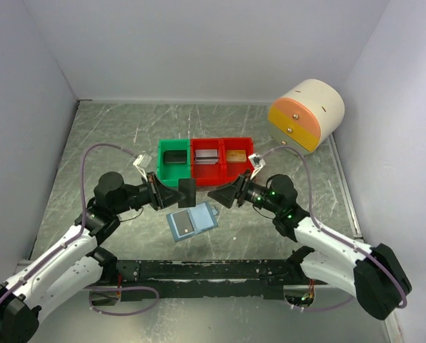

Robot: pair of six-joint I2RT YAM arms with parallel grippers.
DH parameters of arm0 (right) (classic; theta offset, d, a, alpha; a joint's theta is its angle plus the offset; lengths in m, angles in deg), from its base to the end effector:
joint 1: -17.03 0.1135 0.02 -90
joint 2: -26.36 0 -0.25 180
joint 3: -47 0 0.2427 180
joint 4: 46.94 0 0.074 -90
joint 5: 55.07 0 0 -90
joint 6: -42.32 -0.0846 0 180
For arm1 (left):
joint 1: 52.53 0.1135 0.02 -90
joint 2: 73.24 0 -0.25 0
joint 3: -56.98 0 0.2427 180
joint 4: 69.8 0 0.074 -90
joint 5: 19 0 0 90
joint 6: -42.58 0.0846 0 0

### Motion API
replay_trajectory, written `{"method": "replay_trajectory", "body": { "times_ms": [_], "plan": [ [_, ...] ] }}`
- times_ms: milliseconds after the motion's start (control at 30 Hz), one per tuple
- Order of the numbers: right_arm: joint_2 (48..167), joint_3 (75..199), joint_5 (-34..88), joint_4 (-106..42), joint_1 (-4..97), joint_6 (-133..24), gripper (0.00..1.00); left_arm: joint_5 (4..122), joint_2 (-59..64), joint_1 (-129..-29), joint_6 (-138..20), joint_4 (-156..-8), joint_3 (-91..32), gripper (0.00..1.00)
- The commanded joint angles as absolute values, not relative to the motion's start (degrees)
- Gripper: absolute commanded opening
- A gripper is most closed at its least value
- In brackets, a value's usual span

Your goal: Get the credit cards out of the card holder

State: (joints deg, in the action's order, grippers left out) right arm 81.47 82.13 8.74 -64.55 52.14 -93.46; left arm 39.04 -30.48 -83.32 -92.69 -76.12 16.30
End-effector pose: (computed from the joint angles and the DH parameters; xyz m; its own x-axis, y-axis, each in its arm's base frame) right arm 0.1870 0.1771 0.2294 -0.6520 0.3277 -0.6837 -0.5873 0.3521 0.7288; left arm 0.1688 -0.1527 0.2531 -0.7164 -0.2747 -0.6413 0.5331 0.3774 -0.7572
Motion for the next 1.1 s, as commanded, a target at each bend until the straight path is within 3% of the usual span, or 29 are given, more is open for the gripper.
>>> {"method": "replay_trajectory", "body": {
  "times_ms": [0,233,467,700,1067],
  "plan": [
    [86.2,85.5,2.0,-73.4,55.6,-96.4,0.73,30.9,-30.7,-83.0,-96.2,-64.3,17.2,0.07],
    [91.4,89.0,2.8,-79.5,62.0,-97.2,0.62,29.9,-31.2,-83.3,-95.0,-66.9,16.1,0.07],
    [91.8,86.9,4.4,-86.1,62.2,-100.8,0.49,25.9,-29.8,-83.4,-95.5,-64.9,16.7,0.07],
    [95.2,87.1,1.4,-92.4,62.2,-104.1,0.29,25.2,-29.5,-83.5,-96.8,-62.2,17.4,0.07],
    [96.0,87.2,-0.2,-93.9,62.2,-104.8,0.12,25.6,-29.5,-83.5,-98.8,-59.0,18.7,0.07]
  ]
}}
